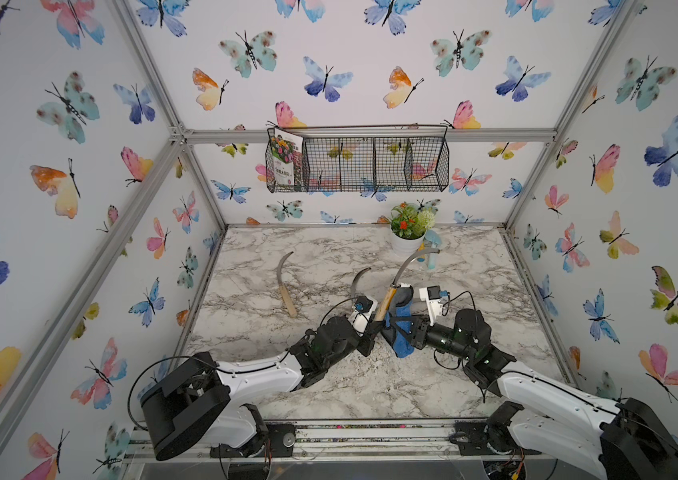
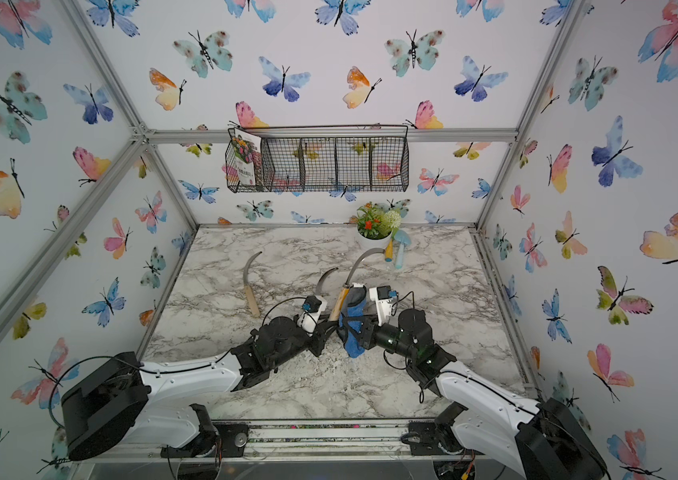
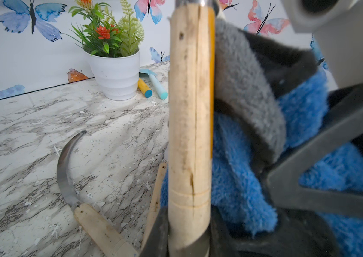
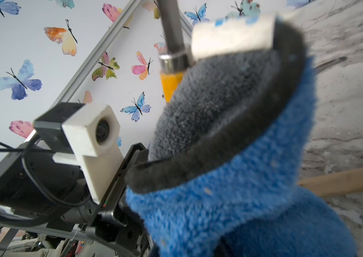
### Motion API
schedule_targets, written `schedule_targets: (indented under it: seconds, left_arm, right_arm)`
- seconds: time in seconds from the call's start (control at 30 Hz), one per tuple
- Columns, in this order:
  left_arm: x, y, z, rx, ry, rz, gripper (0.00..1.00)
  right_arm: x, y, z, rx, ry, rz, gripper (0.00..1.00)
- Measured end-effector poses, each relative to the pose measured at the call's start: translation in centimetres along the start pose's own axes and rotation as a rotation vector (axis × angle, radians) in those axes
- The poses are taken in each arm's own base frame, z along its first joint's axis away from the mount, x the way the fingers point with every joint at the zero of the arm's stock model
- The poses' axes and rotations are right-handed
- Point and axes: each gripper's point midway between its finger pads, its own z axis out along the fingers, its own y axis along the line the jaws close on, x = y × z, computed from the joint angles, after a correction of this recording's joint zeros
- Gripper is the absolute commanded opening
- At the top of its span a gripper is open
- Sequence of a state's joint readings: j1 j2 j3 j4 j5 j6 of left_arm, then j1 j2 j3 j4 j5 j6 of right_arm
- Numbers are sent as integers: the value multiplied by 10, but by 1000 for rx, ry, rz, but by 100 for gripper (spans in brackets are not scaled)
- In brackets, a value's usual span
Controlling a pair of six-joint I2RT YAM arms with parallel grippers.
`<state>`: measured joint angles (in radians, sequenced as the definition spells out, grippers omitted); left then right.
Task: Wipe small sickles with rags
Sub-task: Wipe the small sickle.
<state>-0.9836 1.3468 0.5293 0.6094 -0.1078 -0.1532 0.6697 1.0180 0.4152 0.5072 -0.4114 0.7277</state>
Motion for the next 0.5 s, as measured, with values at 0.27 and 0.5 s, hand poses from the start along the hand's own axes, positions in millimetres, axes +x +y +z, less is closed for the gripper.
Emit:
schedule_targets:
  seconds: [0.27, 0.5]
  left_arm:
    - [-1, 0, 0, 1, -6, -1, 0]
    - [12, 5, 0, -22, 43, -1, 0]
  right_arm:
    - [-46, 33, -7, -4, -85, -105, 2]
    - [-9, 9, 18, -20, 15, -52, 2]
